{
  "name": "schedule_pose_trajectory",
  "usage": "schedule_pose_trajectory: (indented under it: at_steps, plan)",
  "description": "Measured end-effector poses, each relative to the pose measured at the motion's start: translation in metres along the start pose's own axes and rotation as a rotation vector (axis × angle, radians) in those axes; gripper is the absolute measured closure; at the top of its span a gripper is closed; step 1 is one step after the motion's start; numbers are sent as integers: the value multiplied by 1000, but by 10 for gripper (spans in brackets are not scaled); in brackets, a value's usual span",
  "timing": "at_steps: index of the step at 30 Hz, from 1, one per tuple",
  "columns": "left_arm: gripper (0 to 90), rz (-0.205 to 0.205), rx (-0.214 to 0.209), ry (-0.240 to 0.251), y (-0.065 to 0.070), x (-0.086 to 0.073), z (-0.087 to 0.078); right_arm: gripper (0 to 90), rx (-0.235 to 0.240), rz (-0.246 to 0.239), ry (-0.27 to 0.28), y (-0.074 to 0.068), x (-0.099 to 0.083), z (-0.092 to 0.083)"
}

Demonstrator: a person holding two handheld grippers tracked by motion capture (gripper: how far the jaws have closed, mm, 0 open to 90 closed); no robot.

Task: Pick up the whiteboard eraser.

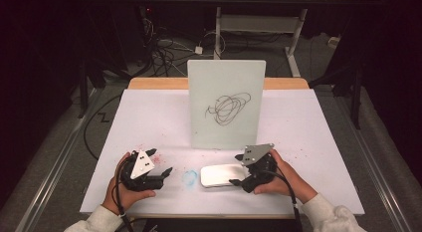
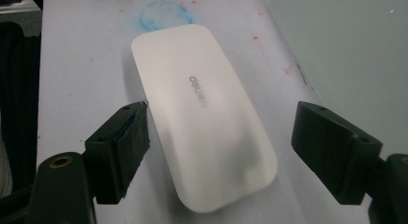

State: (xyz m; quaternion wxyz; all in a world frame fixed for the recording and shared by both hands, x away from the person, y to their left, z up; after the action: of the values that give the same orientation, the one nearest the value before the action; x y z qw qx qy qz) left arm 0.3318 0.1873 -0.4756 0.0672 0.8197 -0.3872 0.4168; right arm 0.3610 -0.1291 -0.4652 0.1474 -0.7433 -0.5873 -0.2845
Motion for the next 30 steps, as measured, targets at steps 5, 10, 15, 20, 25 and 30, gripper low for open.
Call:
schedule_pose_trajectory:
  at_steps: [5, 10, 15, 20, 25, 30]
  plan:
    - [205, 11, -12, -13, 1, -1, 1, 229, 31, -42, -53, -1, 8, 16]
    - [205, 19, -20, -24, 2, -2, 2, 203, 63, -37, -71, 3, 9, 25]
    - [205, 21, -20, -25, 3, -2, 3, 232, 85, -67, -89, 0, 12, 32]
    - [205, 26, -24, -31, 4, -2, 4, 234, 87, -87, -88, -3, 17, 38]
    - [206, 24, -25, -32, 3, -2, 5, 235, 95, -115, -111, -3, 19, 44]
    - [205, 25, -22, -30, 3, -2, 4, 243, 103, -117, -106, -3, 19, 46]
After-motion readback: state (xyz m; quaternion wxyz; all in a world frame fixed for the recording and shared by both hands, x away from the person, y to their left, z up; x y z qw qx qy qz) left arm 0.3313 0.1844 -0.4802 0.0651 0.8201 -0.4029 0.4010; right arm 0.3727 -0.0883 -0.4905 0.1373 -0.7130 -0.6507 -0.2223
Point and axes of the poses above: each handheld gripper's, and its own axes: z roughly forward along the jaws, x roughly out of its top, y roughly to its right, the point moved 4 cm from there along z, roughly forward along the jaws, and after that the axes turned 5 degrees about -y, right-handed, at the moved point
